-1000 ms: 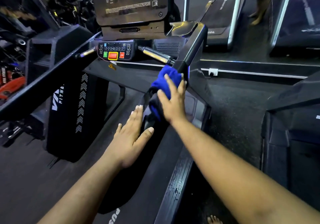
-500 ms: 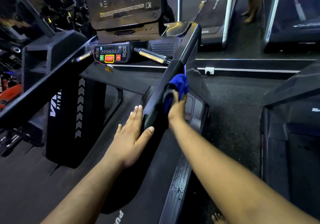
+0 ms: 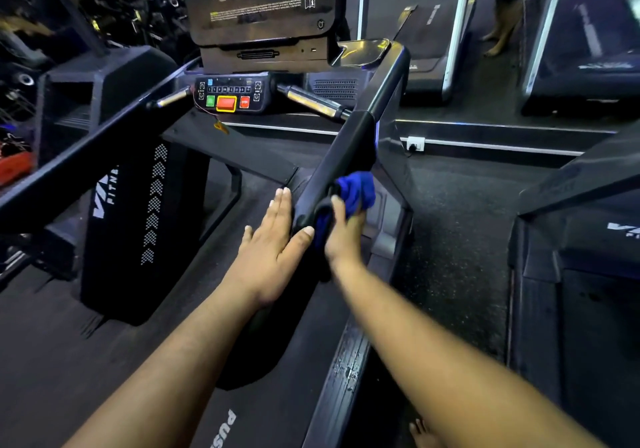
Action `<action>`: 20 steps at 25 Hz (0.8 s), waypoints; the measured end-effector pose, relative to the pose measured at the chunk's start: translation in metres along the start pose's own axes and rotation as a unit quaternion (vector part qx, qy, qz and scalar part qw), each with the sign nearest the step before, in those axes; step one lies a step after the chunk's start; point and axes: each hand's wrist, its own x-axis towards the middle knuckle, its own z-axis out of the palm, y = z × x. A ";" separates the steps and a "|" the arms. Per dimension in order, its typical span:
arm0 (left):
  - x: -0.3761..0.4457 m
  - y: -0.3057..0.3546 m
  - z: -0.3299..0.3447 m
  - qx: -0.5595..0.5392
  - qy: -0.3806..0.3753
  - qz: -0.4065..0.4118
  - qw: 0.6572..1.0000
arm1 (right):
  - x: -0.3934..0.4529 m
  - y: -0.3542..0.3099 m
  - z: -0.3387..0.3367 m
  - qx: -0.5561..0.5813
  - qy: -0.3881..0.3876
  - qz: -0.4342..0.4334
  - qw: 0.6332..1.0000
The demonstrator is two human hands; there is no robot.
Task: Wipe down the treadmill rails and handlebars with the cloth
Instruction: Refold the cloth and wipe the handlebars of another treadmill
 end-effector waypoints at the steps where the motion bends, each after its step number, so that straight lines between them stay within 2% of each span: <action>1: -0.002 -0.001 -0.001 -0.011 0.009 0.005 1.000 | 0.034 -0.019 0.000 -0.044 -0.006 -0.024 0.999; 4: -0.010 0.001 -0.002 -0.032 0.044 0.017 0.998 | 0.083 -0.051 -0.008 -0.125 -0.019 -0.061 0.990; 8: -0.046 -0.014 -0.006 0.008 0.056 0.014 0.998 | -0.031 -0.025 -0.006 -0.155 -0.102 -0.146 0.972; 10: -0.075 -0.027 -0.007 0.029 0.030 -0.001 0.999 | -0.091 -0.012 -0.021 -0.198 -0.165 -0.193 0.947; 13: -0.102 -0.036 -0.007 0.019 0.021 -0.020 0.999 | -0.072 -0.026 -0.027 -0.308 -0.203 -0.268 0.890; 17: -0.110 -0.035 -0.009 -0.032 0.048 -0.010 0.998 | -0.029 -0.072 0.005 -0.437 -0.141 -0.156 0.875; 18: -0.111 -0.036 -0.009 -0.053 0.047 -0.006 0.997 | -0.040 -0.075 0.010 -0.457 -0.139 -0.152 0.865; 20: -0.110 -0.038 -0.008 -0.081 0.052 0.015 0.995 | -0.081 -0.067 0.006 -0.468 -0.175 -0.197 0.844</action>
